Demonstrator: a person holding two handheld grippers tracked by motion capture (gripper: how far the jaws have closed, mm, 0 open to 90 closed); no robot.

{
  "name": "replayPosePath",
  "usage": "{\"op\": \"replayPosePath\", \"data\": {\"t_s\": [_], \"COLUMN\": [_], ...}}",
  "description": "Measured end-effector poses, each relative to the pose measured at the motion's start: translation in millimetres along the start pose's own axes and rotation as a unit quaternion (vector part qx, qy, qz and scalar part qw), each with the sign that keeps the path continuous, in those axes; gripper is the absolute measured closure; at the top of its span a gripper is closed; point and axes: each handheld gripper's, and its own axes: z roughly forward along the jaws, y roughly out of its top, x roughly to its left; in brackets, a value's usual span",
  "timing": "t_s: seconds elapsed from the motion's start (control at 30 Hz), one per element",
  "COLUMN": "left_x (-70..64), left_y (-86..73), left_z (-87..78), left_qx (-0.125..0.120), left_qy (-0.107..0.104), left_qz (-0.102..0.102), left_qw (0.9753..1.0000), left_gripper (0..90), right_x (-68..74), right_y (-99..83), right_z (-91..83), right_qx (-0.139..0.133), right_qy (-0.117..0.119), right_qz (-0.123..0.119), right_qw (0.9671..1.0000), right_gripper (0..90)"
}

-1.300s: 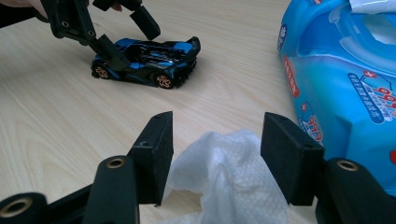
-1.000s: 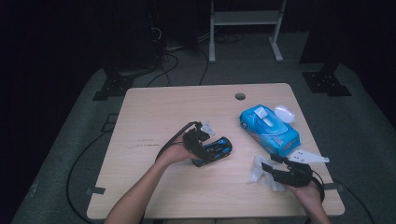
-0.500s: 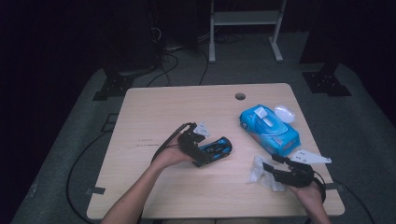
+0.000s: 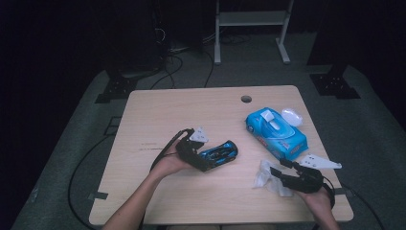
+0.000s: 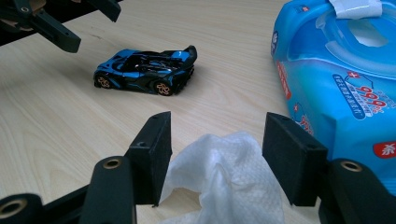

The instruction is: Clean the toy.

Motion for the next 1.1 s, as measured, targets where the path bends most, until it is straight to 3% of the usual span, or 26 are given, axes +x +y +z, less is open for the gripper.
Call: {"op": "replayPosePath", "data": {"t_s": [0.43, 0.7, 1.1], "left_x": [-4.4, -10.9, -17.8], "left_y": [-17.7, -35.8, -60.9], "left_z": [-11.4, -19.9, -24.9], "left_qx": [-0.021, -0.043, -0.054], "left_qy": [0.01, 0.02, 0.038], "left_qz": [-0.016, -0.033, -0.053], "left_qw": [0.9996, 0.9983, 0.9964], "left_gripper": [11.3, 10.9, 10.9], "right_x": [2.1, 1.2, 0.2], "right_y": [-2.4, -4.4, -6.3], "right_z": [0.9, -0.9, -3.4], "right_qx": [0.002, -0.002, -0.009], "right_qy": [-0.002, -0.004, -0.003], "right_qz": [-0.003, 0.002, 0.008], "right_qw": [1.0, 1.0, 0.9999], "right_gripper": [39.5, 39.0, 38.2]}}
